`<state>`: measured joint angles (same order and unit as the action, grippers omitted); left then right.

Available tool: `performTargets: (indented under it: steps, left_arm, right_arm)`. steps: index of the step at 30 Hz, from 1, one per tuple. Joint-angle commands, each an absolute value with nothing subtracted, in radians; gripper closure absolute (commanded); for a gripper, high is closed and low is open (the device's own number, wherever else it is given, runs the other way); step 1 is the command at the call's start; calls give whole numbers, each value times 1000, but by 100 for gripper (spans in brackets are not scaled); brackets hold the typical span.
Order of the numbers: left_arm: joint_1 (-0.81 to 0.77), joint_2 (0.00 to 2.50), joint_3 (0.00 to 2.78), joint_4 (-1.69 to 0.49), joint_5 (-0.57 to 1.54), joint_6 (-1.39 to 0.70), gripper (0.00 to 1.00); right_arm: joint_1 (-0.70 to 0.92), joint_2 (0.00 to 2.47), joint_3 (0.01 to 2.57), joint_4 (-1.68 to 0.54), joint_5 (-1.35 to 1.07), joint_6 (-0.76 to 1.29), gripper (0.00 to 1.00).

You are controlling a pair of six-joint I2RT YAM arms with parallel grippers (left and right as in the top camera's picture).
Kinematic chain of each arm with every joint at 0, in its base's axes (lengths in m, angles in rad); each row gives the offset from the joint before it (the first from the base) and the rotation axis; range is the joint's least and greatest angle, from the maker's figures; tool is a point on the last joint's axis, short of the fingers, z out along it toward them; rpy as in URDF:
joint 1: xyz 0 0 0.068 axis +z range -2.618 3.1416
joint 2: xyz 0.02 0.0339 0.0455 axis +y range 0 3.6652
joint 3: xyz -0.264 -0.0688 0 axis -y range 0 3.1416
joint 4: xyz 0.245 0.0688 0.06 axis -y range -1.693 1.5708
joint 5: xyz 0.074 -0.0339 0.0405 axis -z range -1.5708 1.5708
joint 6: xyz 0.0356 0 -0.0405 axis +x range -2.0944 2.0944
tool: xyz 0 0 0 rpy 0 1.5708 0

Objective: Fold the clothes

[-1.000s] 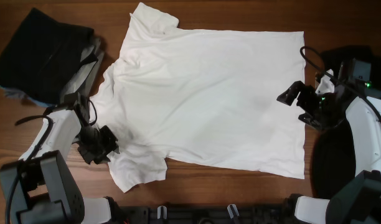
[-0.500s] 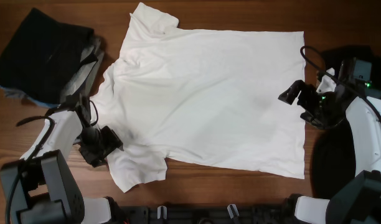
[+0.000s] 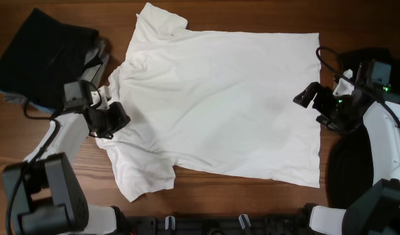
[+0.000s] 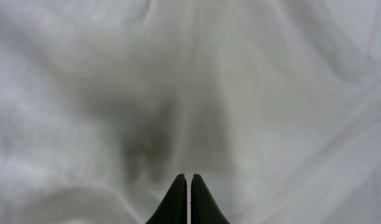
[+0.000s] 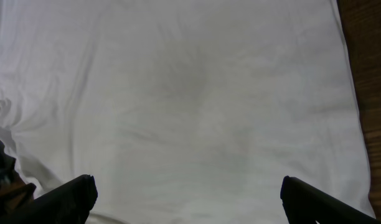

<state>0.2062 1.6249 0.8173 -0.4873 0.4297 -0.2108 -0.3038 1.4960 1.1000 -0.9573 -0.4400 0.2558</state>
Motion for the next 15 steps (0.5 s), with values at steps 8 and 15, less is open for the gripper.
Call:
performTargets:
  steps: [8, 15]
  left_arm:
    - [287, 1577, 923, -917, 410, -160, 94]
    - [273, 1416, 886, -1164, 410, -211, 50]
  right_arm:
    - [-301, 1499, 1092, -1068, -404, 273, 0]
    - [-301, 1441, 1092, -1113, -403, 272, 0]
